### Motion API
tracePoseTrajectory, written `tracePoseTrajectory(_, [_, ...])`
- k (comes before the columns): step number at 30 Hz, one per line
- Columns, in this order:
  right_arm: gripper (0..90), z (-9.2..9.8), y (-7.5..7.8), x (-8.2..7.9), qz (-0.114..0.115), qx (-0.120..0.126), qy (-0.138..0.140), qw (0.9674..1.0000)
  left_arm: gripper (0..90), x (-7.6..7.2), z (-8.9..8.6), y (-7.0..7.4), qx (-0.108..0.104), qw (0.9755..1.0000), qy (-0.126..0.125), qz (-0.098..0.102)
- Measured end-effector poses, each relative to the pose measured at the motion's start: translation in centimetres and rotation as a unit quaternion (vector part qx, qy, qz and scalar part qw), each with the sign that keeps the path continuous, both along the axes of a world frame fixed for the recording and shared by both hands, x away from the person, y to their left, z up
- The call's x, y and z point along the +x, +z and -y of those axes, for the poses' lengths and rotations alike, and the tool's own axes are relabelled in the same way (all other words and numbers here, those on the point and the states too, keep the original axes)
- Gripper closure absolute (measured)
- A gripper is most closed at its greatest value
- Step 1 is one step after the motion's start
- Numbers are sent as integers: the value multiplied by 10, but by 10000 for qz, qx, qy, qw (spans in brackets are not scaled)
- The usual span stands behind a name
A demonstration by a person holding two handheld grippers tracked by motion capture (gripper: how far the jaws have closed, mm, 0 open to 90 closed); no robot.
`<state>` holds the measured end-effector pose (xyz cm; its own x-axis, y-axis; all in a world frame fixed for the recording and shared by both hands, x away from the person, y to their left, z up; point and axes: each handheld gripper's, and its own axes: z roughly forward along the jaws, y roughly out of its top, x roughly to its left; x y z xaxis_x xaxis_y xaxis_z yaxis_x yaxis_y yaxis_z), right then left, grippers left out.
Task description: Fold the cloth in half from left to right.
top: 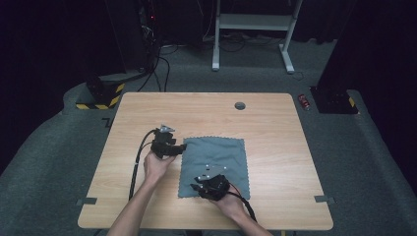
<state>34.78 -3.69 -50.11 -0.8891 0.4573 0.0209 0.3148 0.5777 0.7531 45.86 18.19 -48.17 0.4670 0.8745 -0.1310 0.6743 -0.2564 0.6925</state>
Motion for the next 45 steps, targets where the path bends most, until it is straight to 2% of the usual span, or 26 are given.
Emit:
tracePoseTrajectory(2, [712, -8, -1, -2, 35, -20, 112, 9999, 437, 4, 1, 0, 132, 9999, 9, 2])
tracePoseTrajectory(5, [720, -19, -4, -4, 34, -67, 208, 9998, 439, 10, 3, 0, 117, 9999, 82, 43])
tracePoseTrajectory(9, [727, -30, -8, -6, 99, -111, 283, 9995, 439, 18, 5, -2, 235, 9996, 130, -11])
tracePoseTrajectory(15, [730, -46, -14, -9, 144, -250, 323, 9991, 438, 27, 8, -7, 219, 9995, 217, -36])
tracePoseTrajectory(17, [728, -51, -18, -12, 157, -339, 382, 9986, 440, 29, 8, -11, 289, 9992, 262, -91])
tracePoseTrajectory(21, [726, -54, -21, -18, 222, -384, 430, 9981, 446, 34, 7, -20, 433, 9982, 357, -191])
tracePoseTrajectory(25, [711, -53, -21, -19, 219, -373, 423, 9982, 449, 39, 10, -25, 446, 9979, 433, -196])
tracePoseTrajectory(31, [707, -52, -22, -21, 252, -362, 403, 9982, 455, 47, 22, -27, 597, 9972, 398, -213])
tracePoseTrajectory(33, [706, -52, -22, -21, 247, -339, 405, 9983, 488, 46, 26, -28, 740, 9965, 368, -101])
tracePoseTrajectory(37, [708, -52, -21, -22, 302, -384, 437, 9978, 542, 47, 26, -28, 719, 9967, 372, -95])
tracePoseTrajectory(40, [711, -52, -21, -23, 258, -390, 448, 9979, 622, 47, 26, -27, 716, 9967, 360, -95])
tracePoseTrajectory(45, [778, -53, -21, -24, 240, -403, 516, 9976, 739, 48, 31, -26, 756, 9968, 230, -135])
